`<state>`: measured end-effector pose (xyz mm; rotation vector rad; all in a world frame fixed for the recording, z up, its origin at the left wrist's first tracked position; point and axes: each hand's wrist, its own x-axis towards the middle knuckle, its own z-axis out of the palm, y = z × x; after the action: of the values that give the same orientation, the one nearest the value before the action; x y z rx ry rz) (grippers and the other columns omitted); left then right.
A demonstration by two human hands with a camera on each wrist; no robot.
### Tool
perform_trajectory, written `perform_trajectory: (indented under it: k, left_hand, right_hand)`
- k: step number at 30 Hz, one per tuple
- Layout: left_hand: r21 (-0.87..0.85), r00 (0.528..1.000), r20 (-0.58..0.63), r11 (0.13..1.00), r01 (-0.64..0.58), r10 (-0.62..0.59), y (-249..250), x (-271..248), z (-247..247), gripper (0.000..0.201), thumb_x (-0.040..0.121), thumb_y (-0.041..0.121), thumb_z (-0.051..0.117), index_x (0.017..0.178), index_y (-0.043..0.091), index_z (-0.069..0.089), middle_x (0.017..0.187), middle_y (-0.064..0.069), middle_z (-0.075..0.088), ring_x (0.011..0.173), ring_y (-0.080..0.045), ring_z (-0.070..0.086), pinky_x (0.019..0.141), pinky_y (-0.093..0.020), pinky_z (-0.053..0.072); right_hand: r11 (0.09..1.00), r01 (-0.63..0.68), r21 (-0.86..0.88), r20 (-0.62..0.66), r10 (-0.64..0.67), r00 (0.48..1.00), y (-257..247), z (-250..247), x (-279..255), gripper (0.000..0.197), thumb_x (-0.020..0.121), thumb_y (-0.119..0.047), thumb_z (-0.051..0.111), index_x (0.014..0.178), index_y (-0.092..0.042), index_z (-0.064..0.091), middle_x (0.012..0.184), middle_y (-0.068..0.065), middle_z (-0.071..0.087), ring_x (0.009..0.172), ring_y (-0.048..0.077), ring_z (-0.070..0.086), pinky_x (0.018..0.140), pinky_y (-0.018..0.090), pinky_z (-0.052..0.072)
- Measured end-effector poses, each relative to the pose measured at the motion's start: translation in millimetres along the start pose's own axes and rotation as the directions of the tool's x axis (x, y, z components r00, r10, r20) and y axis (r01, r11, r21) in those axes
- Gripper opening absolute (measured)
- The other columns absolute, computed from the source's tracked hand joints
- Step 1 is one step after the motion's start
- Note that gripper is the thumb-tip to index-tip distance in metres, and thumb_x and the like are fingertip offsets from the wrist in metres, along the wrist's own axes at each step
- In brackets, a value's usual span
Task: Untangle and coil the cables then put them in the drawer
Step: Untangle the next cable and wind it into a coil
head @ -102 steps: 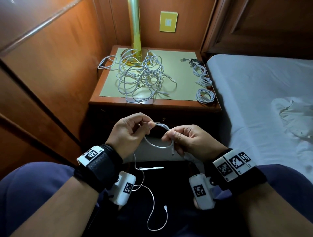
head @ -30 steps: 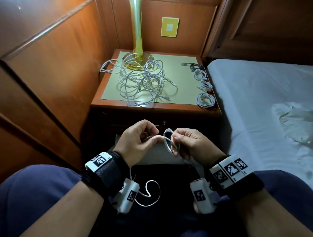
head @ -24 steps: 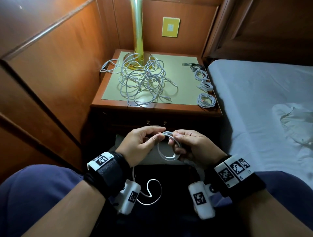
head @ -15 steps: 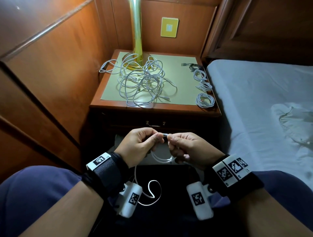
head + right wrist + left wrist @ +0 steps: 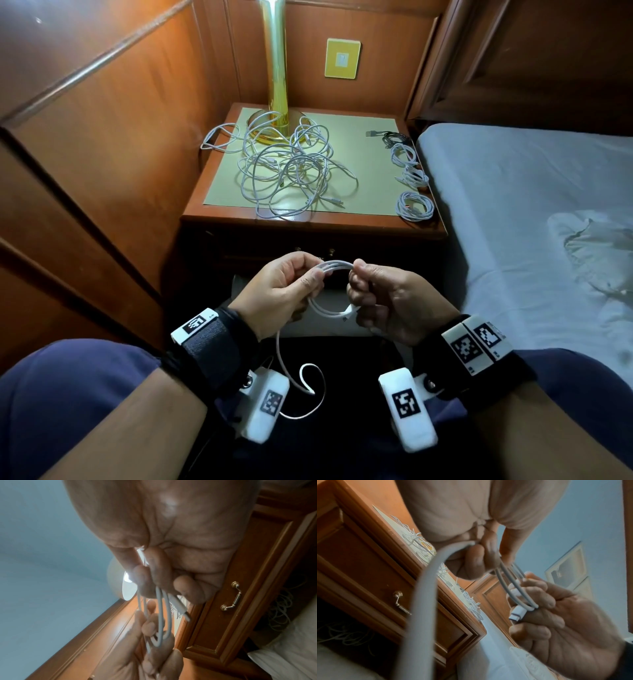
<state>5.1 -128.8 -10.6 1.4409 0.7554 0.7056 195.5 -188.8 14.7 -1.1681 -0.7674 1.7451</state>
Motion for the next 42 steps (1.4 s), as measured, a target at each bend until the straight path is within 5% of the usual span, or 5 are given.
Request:
perform_trajectory:
  k: [5,13,36,39,42]
  left_hand:
    - [0.222,0.996,0.091,0.975,-0.025,0.005,0,-2,-4,0.008,0.102,0.012,0.052,0.107,0.014,0.058,0.08,-0.001,0.06,0.05,-0.001,0.044,0.046,-0.013,0.036]
    - [-0.05,0.998,-0.014,0.997,0.059,-0.06,9,-2,2,0.033,0.106,0.024,0.039,0.1,0.006,0.066,0.069,-0.005,0.055,0.042,-0.011,0.032,0.038,-0.017,0.024]
    - [-0.023,0.991,-0.124,0.999,0.047,-0.049,8,-1,-4,0.022,0.1,0.015,0.055,0.101,0.018,0.077,0.071,-0.009,0.06,0.042,-0.01,0.033,0.038,-0.017,0.025]
    - [0.251,0.971,-0.222,0.967,-0.035,0.093,17,0,-29,0.023,0.092,0.002,0.065,0.111,0.012,0.074,0.075,0.016,0.072,0.055,0.007,0.059,0.057,-0.005,0.043]
    - [0.476,0.898,-0.383,0.879,-0.01,0.218,21,-1,-62,0.015,0.085,0.018,0.077,0.099,0.022,0.079,0.09,0.012,0.076,0.086,0.0,0.071,0.08,-0.009,0.049]
  right_hand:
    - [0.998,-0.031,0.057,-0.064,0.035,0.997,1,-5,1,0.036,0.099,-0.037,0.044,0.068,-0.018,0.042,0.061,-0.002,0.031,0.037,0.005,0.029,0.05,0.026,0.021]
    - [0.994,-0.058,0.095,-0.052,0.063,0.997,0,0,-1,0.035,0.094,-0.039,0.047,0.068,-0.017,0.04,0.058,-0.003,0.031,0.037,0.007,0.027,0.055,0.032,0.017]
    - [0.969,0.045,0.244,-0.069,-0.029,0.997,-7,-6,-5,0.039,0.097,-0.04,0.046,0.063,-0.021,0.04,0.059,-0.004,0.025,0.039,0.008,0.019,0.049,0.027,0.025]
    - [0.907,0.201,0.37,-0.232,-0.119,0.965,-22,-17,-10,0.041,0.098,-0.041,0.044,0.061,-0.023,0.038,0.055,-0.008,0.024,0.037,0.007,0.017,0.046,0.024,0.025]
    - [0.859,0.343,0.38,-0.393,-0.185,0.901,-33,-31,-18,0.042,0.1,-0.039,0.042,0.061,-0.024,0.038,0.055,-0.008,0.026,0.039,0.008,0.02,0.048,0.024,0.026]
